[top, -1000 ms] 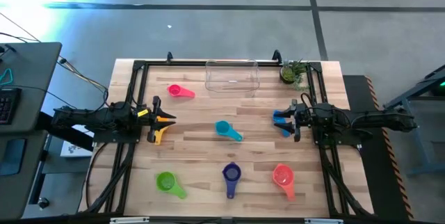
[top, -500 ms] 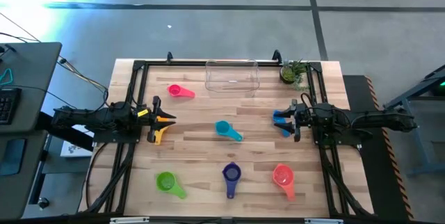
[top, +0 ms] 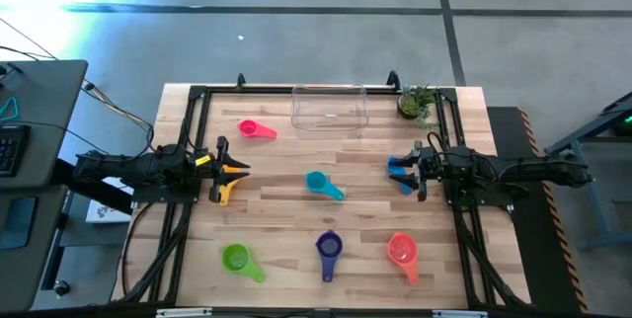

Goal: Nest measuring cups in basket

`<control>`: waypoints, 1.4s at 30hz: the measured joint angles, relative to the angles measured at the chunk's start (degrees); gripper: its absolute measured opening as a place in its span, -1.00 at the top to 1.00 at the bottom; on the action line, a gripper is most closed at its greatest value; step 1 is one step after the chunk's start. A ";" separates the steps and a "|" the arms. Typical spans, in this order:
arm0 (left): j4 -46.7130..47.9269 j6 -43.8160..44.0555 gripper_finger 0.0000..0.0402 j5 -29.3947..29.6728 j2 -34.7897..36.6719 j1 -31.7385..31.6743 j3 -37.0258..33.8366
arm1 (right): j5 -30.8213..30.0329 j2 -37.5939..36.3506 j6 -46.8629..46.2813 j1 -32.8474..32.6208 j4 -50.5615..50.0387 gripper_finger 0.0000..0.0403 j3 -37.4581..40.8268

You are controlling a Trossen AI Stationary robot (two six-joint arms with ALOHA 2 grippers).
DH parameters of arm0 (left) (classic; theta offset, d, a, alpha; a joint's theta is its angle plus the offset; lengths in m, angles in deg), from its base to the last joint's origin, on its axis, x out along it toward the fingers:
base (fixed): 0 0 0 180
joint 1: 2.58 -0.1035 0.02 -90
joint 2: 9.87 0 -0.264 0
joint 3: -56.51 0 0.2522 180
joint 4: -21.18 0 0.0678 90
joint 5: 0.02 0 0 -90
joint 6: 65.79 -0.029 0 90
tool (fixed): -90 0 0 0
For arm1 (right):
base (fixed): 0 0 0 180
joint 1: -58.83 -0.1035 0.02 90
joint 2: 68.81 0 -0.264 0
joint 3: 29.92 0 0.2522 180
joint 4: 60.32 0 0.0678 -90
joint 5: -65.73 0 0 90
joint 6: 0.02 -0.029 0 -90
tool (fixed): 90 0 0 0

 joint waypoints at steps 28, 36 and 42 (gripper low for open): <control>26.74 3.78 0.61 -4.77 -17.48 1.08 27.43 | -0.01 0.00 -0.01 0.00 0.00 -0.04 0.00; 41.79 9.56 0.61 -6.43 -33.41 7.38 40.77 | -0.01 0.00 0.00 -0.01 0.00 -0.04 -0.01; 46.73 15.17 0.61 -8.67 -43.34 14.33 43.77 | 0.00 0.00 -0.01 0.00 0.00 -0.04 -0.01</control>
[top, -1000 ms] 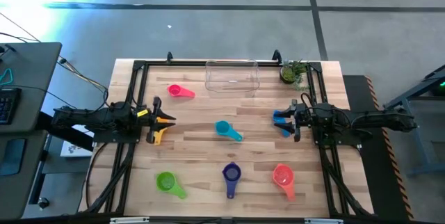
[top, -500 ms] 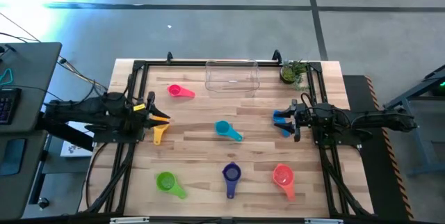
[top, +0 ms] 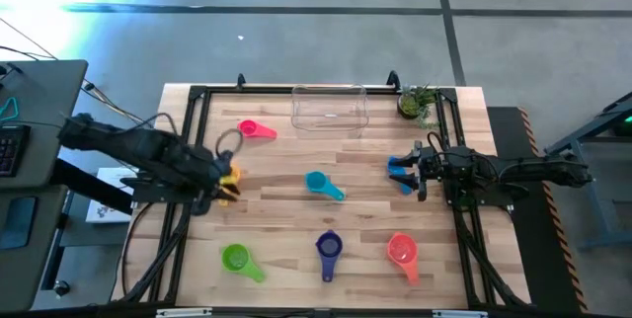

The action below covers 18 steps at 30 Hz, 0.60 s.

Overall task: Nest measuring cups in basket
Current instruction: Stack the green measuring cup on top of the orange measuring cup

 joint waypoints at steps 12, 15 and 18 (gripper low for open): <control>-0.91 6.46 0.61 1.18 -12.24 15.43 0.01 | 0.00 0.00 0.00 -0.01 0.00 -0.04 0.01; -2.81 7.91 0.61 3.69 -14.65 18.19 0.01 | 0.00 0.00 0.01 0.00 0.00 -0.04 0.00; -4.58 9.67 0.61 6.08 -17.43 20.62 0.01 | -0.01 0.00 -0.01 -0.01 0.00 -0.04 0.00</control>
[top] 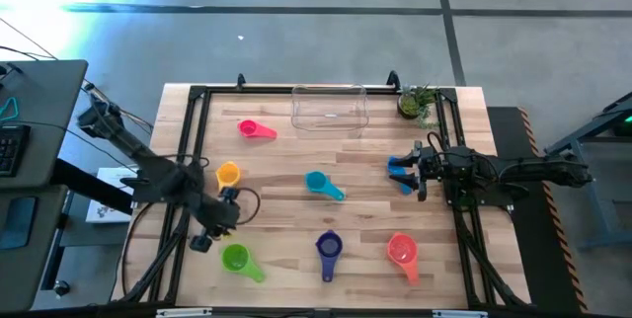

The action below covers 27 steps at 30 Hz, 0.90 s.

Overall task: Nest measuring cups in basket
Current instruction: Stack the green measuring cup on top of the orange measuring cup

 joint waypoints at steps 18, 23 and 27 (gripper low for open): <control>-9.57 3.63 0.31 4.39 -17.03 4.89 -0.04 | 0.00 0.00 0.02 0.01 0.00 -0.04 0.00; -11.12 3.75 0.31 2.83 -19.63 4.89 -0.04 | 0.01 0.00 0.01 0.01 0.00 -0.04 -0.01; -11.81 3.71 0.31 2.68 -21.28 4.89 -0.04 | 0.00 0.00 0.01 0.00 -0.01 -0.04 -0.01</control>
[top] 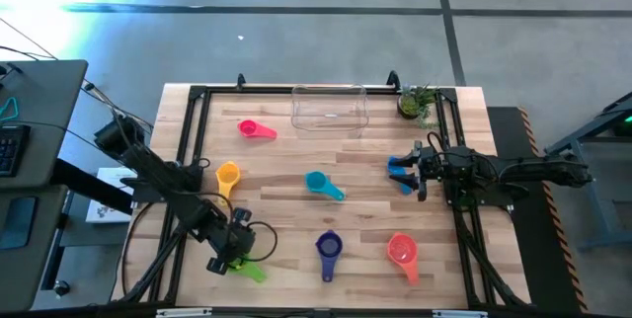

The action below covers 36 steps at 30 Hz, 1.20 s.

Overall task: Nest measuring cups in basket
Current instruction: Stack the green measuring cup on top of the orange measuring cup

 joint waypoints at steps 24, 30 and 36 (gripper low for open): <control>-0.95 -2.04 0.97 -1.55 -1.14 0.17 0.00 | 0.00 0.00 0.00 0.01 -0.86 -0.04 0.01; -1.29 -3.11 0.97 -2.87 2.05 -1.06 0.00 | 0.01 0.01 0.01 0.02 -1.29 -0.04 -0.01; -1.01 -5.97 0.97 -5.23 5.04 -4.36 0.02 | 0.00 0.00 0.01 0.00 -2.10 -0.04 -0.01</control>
